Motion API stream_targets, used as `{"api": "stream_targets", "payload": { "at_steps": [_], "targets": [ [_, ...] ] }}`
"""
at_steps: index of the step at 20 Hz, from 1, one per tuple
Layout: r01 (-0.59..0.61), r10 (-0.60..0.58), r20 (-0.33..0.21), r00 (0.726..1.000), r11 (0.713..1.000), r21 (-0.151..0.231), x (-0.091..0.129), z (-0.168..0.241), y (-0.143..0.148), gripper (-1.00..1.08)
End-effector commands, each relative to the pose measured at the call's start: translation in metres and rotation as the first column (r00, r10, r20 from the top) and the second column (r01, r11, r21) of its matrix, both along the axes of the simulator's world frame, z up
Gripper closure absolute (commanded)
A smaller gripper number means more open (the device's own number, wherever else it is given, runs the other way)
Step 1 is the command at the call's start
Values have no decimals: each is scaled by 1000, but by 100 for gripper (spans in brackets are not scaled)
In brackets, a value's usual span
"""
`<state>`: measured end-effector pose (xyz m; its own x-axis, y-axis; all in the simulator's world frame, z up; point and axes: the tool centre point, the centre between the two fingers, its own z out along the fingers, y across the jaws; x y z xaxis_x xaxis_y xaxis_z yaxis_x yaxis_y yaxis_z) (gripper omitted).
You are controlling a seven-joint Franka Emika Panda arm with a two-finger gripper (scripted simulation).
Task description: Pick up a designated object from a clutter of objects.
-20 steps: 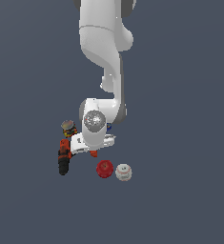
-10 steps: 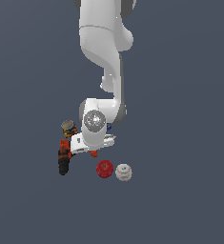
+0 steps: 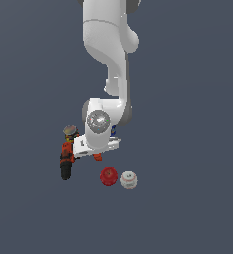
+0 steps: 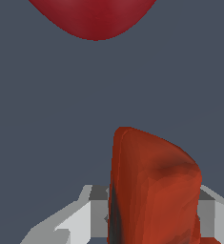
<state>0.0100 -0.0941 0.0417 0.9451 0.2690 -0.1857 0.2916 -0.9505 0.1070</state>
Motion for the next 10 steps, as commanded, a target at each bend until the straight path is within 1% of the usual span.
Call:
{"api": "stream_targets", "payload": {
  "at_steps": [1, 6, 10],
  "targets": [
    [0, 0, 8, 1000, 1000, -1, -1, 14, 1, 108],
    [0, 0, 8, 1000, 1000, -1, -10, 44, 4, 108],
    [0, 0, 8, 1000, 1000, -1, -21, 77, 8, 108]
  ]
}}
